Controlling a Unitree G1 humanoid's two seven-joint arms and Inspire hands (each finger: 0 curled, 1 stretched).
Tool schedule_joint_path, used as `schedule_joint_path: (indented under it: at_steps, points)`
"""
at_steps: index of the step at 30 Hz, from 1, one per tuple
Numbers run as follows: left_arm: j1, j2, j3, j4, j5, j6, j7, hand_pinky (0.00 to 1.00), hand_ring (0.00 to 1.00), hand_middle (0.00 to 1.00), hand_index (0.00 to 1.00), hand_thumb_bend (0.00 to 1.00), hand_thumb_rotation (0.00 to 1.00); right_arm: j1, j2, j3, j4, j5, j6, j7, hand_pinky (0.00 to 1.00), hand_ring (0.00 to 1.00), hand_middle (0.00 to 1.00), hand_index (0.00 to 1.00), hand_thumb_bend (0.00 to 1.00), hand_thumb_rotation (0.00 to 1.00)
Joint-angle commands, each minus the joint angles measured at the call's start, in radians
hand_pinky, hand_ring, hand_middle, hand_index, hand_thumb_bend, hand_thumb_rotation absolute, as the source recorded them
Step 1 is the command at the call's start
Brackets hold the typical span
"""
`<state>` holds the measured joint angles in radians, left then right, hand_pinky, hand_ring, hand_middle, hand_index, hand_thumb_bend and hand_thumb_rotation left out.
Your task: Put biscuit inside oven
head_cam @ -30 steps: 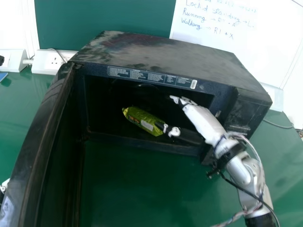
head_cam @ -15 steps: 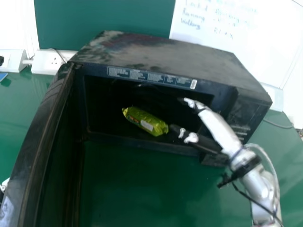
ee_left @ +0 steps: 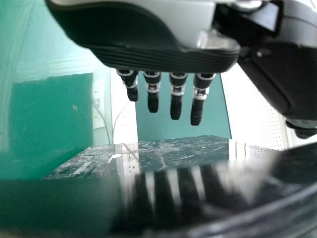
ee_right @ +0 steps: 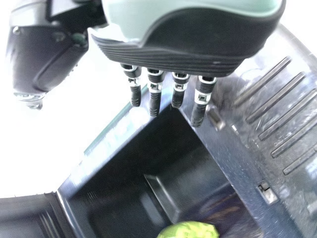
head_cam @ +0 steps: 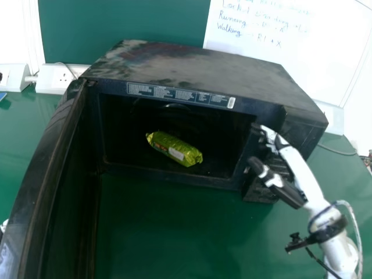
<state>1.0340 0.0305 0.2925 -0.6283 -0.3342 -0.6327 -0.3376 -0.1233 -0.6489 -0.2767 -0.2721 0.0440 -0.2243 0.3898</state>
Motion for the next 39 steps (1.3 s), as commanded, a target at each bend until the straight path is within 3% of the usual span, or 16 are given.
schedule_joint_path:
  at_steps: [1,3,6,11,14,18,24,27,34,39]
  points:
    - [0.0,0.007,0.007,-0.009,-0.009,0.007,0.006,0.74,0.83,0.87,0.85,0.75,1.0,0.035,-0.006,-0.04,-0.037,0.122,0.074,0.053,0.85,0.94,0.95,0.99,0.88,0.92]
    - [-0.004,0.008,0.009,-0.008,-0.007,0.005,0.006,0.88,0.89,0.9,0.88,0.74,1.0,0.05,-0.009,-0.077,-0.058,0.246,0.15,0.098,0.85,0.94,0.95,0.99,0.86,0.92]
    - [-0.009,0.007,0.011,-0.009,0.0,0.008,0.012,0.86,0.86,0.89,0.88,0.74,1.0,0.052,-0.031,-0.129,-0.053,0.366,0.206,0.168,0.85,0.93,0.94,0.99,0.86,0.92]
    - [-0.009,0.008,0.008,-0.023,0.002,0.024,0.019,0.96,0.85,0.87,0.87,0.76,1.0,0.043,-0.081,-0.221,-0.041,0.589,0.372,0.275,0.86,0.94,0.95,0.99,0.87,0.93]
    - [-0.01,0.01,0.006,-0.022,-0.008,0.022,0.015,0.91,0.84,0.85,0.86,0.8,1.0,0.05,-0.095,-0.273,-0.035,0.676,0.452,0.297,0.86,0.94,0.95,0.99,0.87,0.94]
    - [-0.003,0.006,0.002,-0.042,-0.007,0.029,0.02,0.89,0.85,0.85,0.87,0.77,1.0,0.044,-0.103,-0.322,0.013,0.776,0.534,0.347,0.86,0.94,0.95,0.99,0.89,0.96]
    - [0.0,0.02,0.029,-0.047,-0.022,0.028,0.013,0.89,0.86,0.86,0.87,0.78,1.0,0.05,-0.103,-0.381,0.086,0.838,0.595,0.39,0.89,0.96,0.96,0.99,0.89,1.0]
    - [-0.034,0.038,0.053,0.004,-0.03,-0.011,-0.009,0.88,0.87,0.88,0.88,0.78,1.0,0.058,-0.097,-0.41,0.097,0.834,0.598,0.386,0.9,0.97,0.96,1.0,0.9,1.0]
    - [-0.085,0.049,0.079,0.077,-0.025,-0.076,-0.034,0.99,0.97,0.98,0.94,0.78,1.0,0.06,-0.104,-0.455,0.106,0.85,0.641,0.353,0.93,1.0,1.0,1.0,0.91,1.0]
    - [-0.121,0.048,0.073,0.108,-0.043,-0.119,-0.049,0.98,0.99,1.0,0.97,0.79,1.0,0.039,-0.131,-0.44,0.139,0.847,0.697,0.36,0.94,1.0,1.0,1.0,0.96,1.0]
